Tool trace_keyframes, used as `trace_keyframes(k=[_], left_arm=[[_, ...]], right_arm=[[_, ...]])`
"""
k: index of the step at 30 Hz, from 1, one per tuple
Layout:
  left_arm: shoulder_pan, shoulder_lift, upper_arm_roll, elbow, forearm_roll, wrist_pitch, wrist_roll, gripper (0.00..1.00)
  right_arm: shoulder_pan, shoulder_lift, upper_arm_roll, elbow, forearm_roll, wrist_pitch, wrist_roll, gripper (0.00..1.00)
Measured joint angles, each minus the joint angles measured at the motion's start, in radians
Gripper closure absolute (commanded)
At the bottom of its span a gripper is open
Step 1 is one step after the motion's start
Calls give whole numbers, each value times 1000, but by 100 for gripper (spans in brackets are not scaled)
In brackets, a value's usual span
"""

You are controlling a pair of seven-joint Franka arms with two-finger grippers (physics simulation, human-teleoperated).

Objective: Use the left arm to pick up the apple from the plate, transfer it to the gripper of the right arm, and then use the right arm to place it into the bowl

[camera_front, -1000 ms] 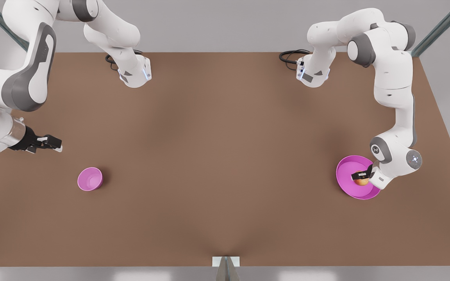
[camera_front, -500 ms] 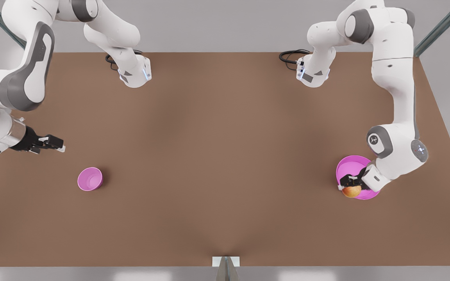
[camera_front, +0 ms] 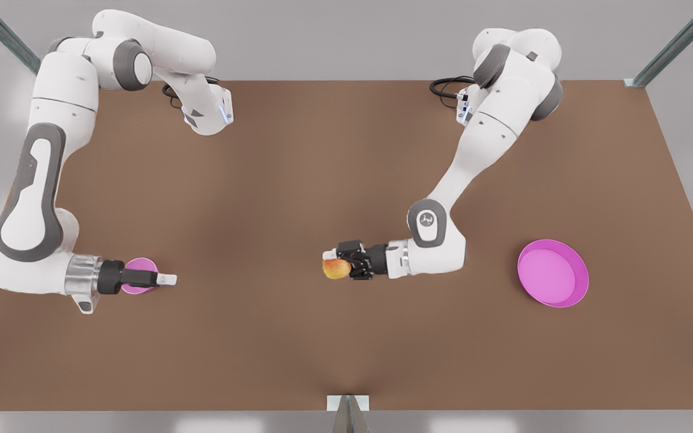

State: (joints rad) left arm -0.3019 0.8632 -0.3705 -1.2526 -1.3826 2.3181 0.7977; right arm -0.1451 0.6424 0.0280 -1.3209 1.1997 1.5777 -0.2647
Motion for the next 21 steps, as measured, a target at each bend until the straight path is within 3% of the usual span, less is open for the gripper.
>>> trace_keyframes(k=[8,21], left_arm=[[-117,234,-80,302,-112,120,346,27],[-158,265,-138,337,-139,255,713,27]], right_arm=[[21,141,122,22,123,-36,-114,0],[74,210,175,-12,171,20,-237,0]])
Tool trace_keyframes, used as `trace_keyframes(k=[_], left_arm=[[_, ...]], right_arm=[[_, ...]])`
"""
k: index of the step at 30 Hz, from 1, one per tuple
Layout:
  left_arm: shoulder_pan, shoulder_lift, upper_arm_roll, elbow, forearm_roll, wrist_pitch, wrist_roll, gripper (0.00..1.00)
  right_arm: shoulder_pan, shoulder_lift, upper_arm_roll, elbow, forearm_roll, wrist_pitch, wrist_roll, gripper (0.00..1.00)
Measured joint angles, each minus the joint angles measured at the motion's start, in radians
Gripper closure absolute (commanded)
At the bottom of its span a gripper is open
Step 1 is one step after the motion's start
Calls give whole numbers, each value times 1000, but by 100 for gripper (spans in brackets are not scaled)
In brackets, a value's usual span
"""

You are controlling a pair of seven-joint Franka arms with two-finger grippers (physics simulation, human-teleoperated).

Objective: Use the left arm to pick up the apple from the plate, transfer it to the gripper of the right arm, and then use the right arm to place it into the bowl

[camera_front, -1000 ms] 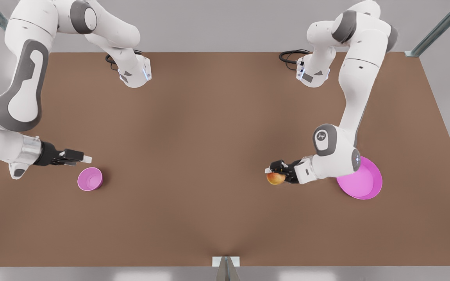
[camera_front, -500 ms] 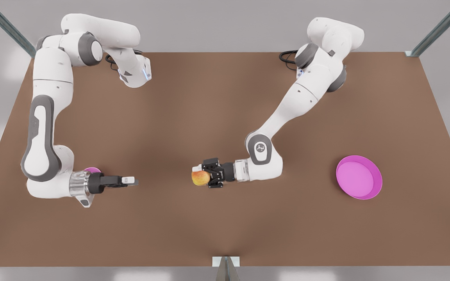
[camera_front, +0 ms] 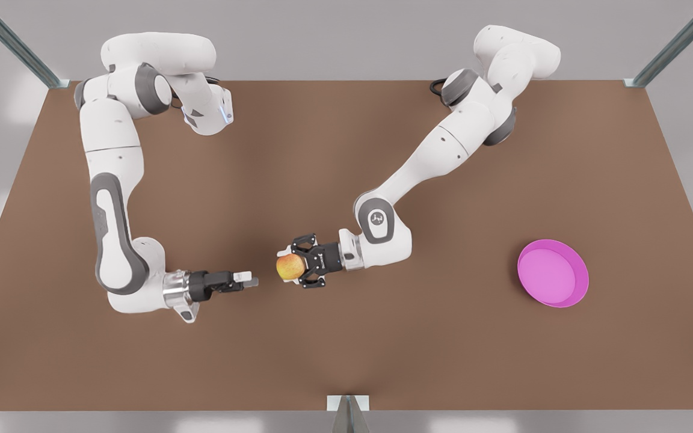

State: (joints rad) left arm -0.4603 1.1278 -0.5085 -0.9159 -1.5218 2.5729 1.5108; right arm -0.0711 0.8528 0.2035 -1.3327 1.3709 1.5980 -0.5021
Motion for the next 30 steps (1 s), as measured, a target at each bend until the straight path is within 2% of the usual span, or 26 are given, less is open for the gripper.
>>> trace_keyframes(k=[24,25,26,27,28,30], left_arm=[[-18,2,-1,6,-4,60,261,27],[-17,3,-1,6,-4,60,267,27],[-17,3,0,6,-5,61,271,27],[-17,3,0,6,-5,61,276,27],[-17,3,0,6,-5,61,280,27],[-17,3,0,6,-5,61,289,27]], right_arm=[[130,4,3,-34,82,120,-53,0],[136,4,3,-34,83,129,-54,8],[139,4,3,-34,83,137,-55,22],[142,4,3,-34,84,144,-57,24],[143,2,3,-37,84,149,-58,23],[142,-4,3,-52,83,155,-60,2]])
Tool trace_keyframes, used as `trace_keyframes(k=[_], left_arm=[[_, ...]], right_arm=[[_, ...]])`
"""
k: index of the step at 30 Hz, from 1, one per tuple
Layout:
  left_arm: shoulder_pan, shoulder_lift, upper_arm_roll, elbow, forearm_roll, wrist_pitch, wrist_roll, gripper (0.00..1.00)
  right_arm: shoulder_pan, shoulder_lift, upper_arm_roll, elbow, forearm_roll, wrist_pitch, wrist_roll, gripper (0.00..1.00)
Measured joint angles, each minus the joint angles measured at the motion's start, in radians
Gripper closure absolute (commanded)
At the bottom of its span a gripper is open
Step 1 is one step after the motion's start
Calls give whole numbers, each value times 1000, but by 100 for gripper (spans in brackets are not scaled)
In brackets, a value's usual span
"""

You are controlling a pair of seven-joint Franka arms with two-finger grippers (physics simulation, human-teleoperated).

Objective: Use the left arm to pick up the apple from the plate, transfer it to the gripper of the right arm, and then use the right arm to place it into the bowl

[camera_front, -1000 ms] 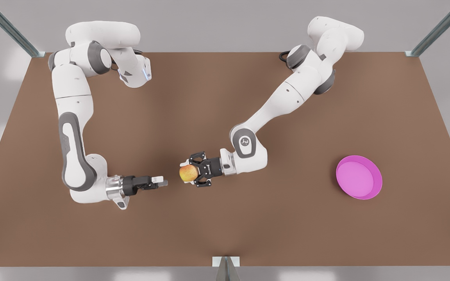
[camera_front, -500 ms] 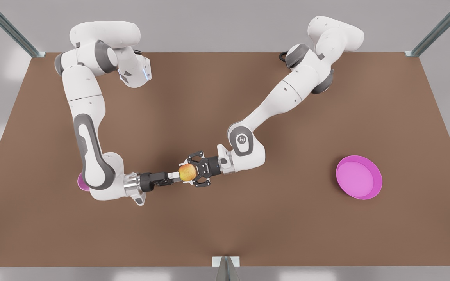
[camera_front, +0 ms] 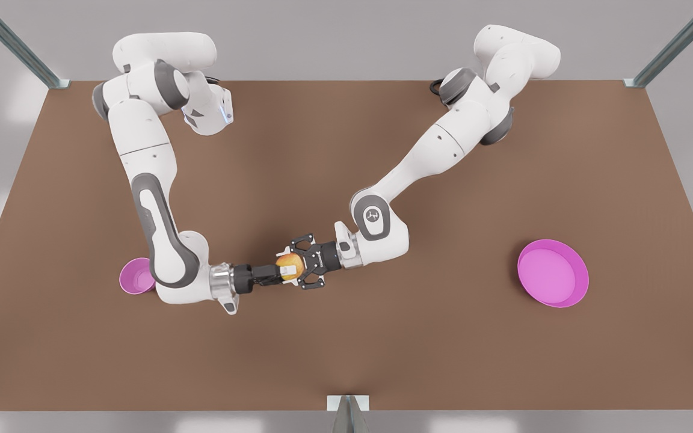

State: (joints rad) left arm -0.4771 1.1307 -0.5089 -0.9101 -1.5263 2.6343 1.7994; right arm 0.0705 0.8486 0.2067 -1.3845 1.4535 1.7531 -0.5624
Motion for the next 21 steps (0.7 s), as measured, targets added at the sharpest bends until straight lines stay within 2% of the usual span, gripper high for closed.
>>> trace_keyframes(k=[2,5,6,7,21], left_arm=[[0,0,0,0,1,0,7,11],[0,-1,0,0,2,2,15,10],[0,-1,0,0,2,3,18,10],[0,-1,0,0,2,3,20,11],[2,-7,7,-1,4,8,40,10]], right_arm=[[-1,-6,0,-8,-1,4,-2,0],[-3,-20,0,-27,-4,7,-5,0],[-3,-28,2,-36,-4,7,-6,42],[-2,-31,3,-42,-2,7,-8,64],[-39,-43,-9,-39,-35,15,-28,60]])
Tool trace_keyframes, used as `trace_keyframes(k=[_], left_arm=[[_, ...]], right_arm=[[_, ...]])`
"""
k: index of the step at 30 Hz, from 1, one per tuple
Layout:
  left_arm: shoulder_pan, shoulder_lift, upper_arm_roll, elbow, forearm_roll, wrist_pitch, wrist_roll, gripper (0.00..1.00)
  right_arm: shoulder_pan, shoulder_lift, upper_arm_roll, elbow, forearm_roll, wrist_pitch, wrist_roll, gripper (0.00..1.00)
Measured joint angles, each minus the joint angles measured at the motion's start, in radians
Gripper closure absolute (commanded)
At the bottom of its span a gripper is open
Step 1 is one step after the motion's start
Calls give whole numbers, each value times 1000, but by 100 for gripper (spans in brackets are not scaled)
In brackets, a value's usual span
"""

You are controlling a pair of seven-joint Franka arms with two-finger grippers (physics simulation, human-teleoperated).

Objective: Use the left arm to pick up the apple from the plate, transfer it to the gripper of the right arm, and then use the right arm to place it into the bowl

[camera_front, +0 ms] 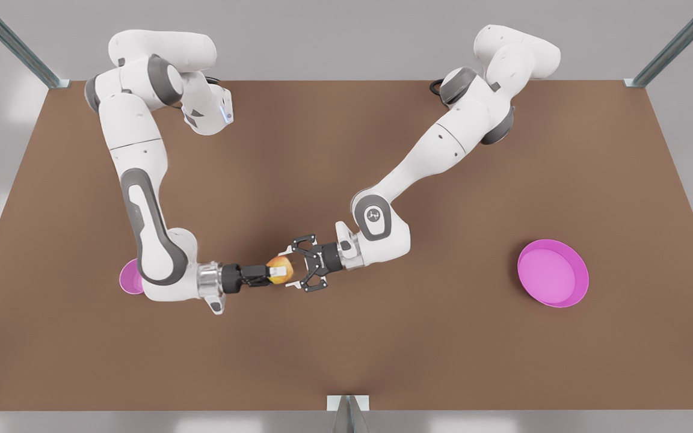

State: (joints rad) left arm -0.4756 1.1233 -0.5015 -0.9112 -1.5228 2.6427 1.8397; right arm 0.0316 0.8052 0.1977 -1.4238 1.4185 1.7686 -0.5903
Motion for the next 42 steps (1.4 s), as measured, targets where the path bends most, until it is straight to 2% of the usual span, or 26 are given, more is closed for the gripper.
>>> trace_keyframes(k=[8,10,11,14,16,18,21,24,26,28,30,34,40,41,42], left_arm=[[3,0,7,0,1,0,5,7],[19,-4,33,-2,12,-1,-5,0],[23,-7,73,-7,42,-1,-20,0],[54,-34,171,-40,327,-6,-137,0],[152,-73,189,-88,580,-71,-252,0],[241,-163,205,-102,882,-233,-385,0],[296,-366,246,-105,1354,-582,-587,0],[372,-520,273,-105,1562,-857,-781,0],[440,-637,287,-150,1582,-981,-895,0],[416,-829,377,-355,1576,-1035,-997,0],[419,-908,416,-445,1554,-1062,-1088,0],[421,-899,435,-443,1538,-1100,-1243,0],[418,-830,438,-398,1549,-1120,-1434,0],[419,-827,438,-397,1550,-1121,-1463,0],[419,-823,439,-397,1551,-1123,-1489,0]], right_arm=[[-34,-20,-27,6,-57,25,-6,59],[-57,-31,-27,4,-87,36,-7,59],[-68,-35,-27,3,-106,40,-8,59],[-126,-47,-26,2,-187,47,-10,59],[-174,-59,-24,0,-248,49,-11,59],[-226,-69,-21,0,-321,48,-12,59],[-304,-76,-20,7,-458,45,-14,59],[-369,-84,-18,21,-607,42,-20,59],[-404,-96,-16,18,-703,40,-27,59],[-426,-96,-18,17,-800,40,-38,59],[-439,-99,-19,13,-888,40,-51,59],[-461,-85,-20,4,-1033,40,-85,59],[-473,-47,-25,-7,-1116,57,-133,59],[-475,-43,-25,-7,-1124,61,-140,53],[-478,-40,-25,-7,-1131,64,-146,32]])
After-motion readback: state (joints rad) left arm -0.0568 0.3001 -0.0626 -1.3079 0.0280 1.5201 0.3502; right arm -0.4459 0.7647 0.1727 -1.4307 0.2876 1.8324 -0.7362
